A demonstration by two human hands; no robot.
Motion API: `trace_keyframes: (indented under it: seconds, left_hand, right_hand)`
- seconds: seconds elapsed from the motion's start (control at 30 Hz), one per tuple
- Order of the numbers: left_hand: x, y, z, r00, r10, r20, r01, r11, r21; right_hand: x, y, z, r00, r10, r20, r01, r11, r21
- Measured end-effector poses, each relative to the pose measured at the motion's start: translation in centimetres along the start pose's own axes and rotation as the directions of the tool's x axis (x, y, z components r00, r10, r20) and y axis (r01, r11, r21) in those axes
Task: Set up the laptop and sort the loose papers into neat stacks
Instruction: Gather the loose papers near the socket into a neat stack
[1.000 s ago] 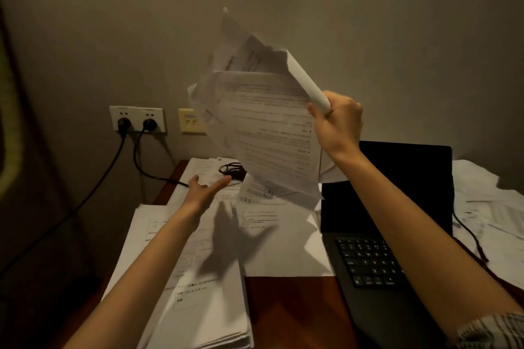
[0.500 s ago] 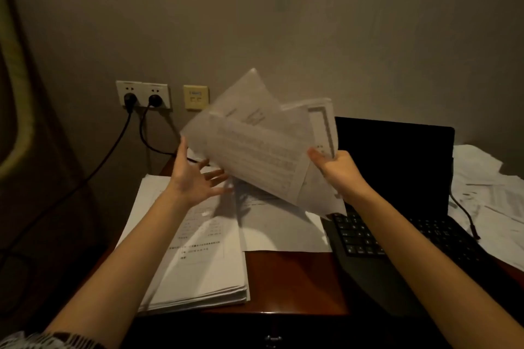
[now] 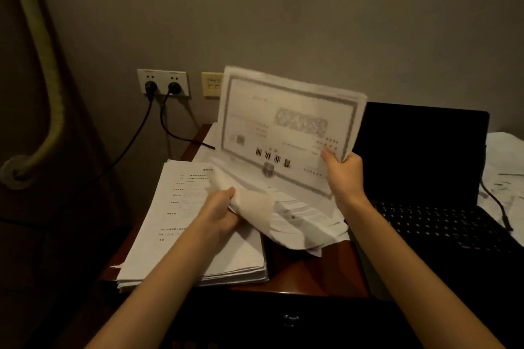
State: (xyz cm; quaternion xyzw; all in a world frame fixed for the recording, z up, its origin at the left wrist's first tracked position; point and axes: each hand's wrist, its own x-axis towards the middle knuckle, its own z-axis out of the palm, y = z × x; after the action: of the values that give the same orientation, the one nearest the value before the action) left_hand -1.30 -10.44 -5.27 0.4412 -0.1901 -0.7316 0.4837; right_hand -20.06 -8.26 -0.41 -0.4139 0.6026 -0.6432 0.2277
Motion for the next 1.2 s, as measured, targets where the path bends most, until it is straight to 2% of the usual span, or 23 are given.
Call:
trace_keyframes:
  seconds: [0.1, 0.2, 0.27, 0.33, 0.4, 0.43, 0.47, 0.53, 0.57, 0.63, 0.7, 0.77, 0.87, 0.93, 1.07, 1.13, 1.2]
  left_hand:
    - [-0.6, -2.1, -0.1, 0.990, 0.141, 0.011, -0.140, 0.967, 0.215]
    - [-0.7, -1.5, -1.0, 0.967, 0.256, 0.008, -0.244, 0.914, 0.325]
    - [-0.5, -0.2, -1.6, 0.943, 0.332, -0.036, -0.290, 0.869, 0.402]
    - [-0.3, 1.0, -2.4, 0.930, 0.363, -0.062, -0.292, 0.829, 0.477]
    - [-0.4, 1.9, -3.2, 0.932, 0.362, -0.038, -0.282, 0.785, 0.551]
    - [-0.5, 2.0, -3.4, 0.932, 0.362, -0.007, -0.287, 0.751, 0.595]
    - [-0.5, 1.9, -3.8, 0.932, 0.363, 0.018, -0.293, 0.720, 0.629]
    - [-0.5, 1.5, -4.3, 0.931, 0.364, 0.037, -0.294, 0.683, 0.668]
    - [-0.4, 1.3, -4.6, 0.930, 0.365, 0.038, -0.295, 0.681, 0.670]
    - [-0.2, 0.9, -5.0, 0.925, 0.377, 0.045, -0.308, 0.676, 0.670]
    - [0.1, 0.5, -5.5, 0.902, 0.426, 0.066, -0.333, 0.591, 0.735]
    - [0.4, 0.0, -5.8, 0.868, 0.490, 0.080, -0.359, 0.507, 0.784]
    - [0.5, -0.7, -6.1, 0.816, 0.563, 0.131, -0.421, 0.423, 0.803]
    - [0.7, -0.8, -6.2, 0.802, 0.578, 0.152, -0.430, 0.381, 0.818]
    - [0.7, -0.9, -6.1, 0.792, 0.584, 0.181, -0.440, 0.339, 0.831]
    - [0.7, -1.0, -6.1, 0.784, 0.590, 0.193, -0.444, 0.315, 0.839]
    - [0.7, -1.1, -6.2, 0.782, 0.591, 0.198, -0.444, 0.305, 0.842]
  right_hand:
    - [-1.3, 0.0, -0.1, 0.995, -0.066, -0.072, 0.069, 0.997, 0.040]
    - [-2.0, 0.0, -0.7, 0.984, -0.104, -0.141, 0.115, 0.991, 0.072]
    - [-2.3, -0.1, -1.1, 0.975, -0.103, -0.199, 0.121, 0.989, 0.082]
    - [-2.8, -0.1, -1.2, 0.960, -0.176, -0.218, 0.204, 0.972, 0.116]
    - [-3.5, 0.8, -1.0, 0.932, -0.322, -0.169, 0.340, 0.936, 0.091]
    - [-3.6, 1.6, -0.9, 0.907, -0.405, -0.118, 0.408, 0.913, 0.002]
    - [-3.7, 2.6, -0.9, 0.879, -0.476, -0.031, 0.471, 0.876, -0.100]
    - [-3.5, 5.4, -1.3, 0.805, -0.544, 0.235, 0.592, 0.759, -0.271]
    - [-3.3, 6.7, -1.6, 0.785, -0.507, 0.356, 0.614, 0.718, -0.329]
    - [-3.5, 8.2, -2.2, 0.803, -0.310, 0.509, 0.551, 0.713, -0.433]
    - [-3.6, 9.1, -2.6, 0.775, -0.100, 0.624, 0.522, 0.657, -0.544]
    - [-3.5, 9.4, -2.8, 0.741, 0.004, 0.672, 0.543, 0.585, -0.602]
    - [-4.1, 8.1, -3.4, 0.765, 0.018, 0.644, 0.543, 0.520, -0.659]
    - [-5.1, 7.2, -3.7, 0.753, 0.026, 0.657, 0.578, 0.450, -0.681]
    - [-9.2, 5.3, -2.1, 0.715, -0.017, 0.699, 0.591, 0.550, -0.591]
    - [-11.1, 4.8, -0.5, 0.709, 0.013, 0.705, 0.602, 0.510, -0.615]
    - [-12.0, 4.5, 1.0, 0.744, 0.043, 0.667, 0.571, 0.477, -0.668]
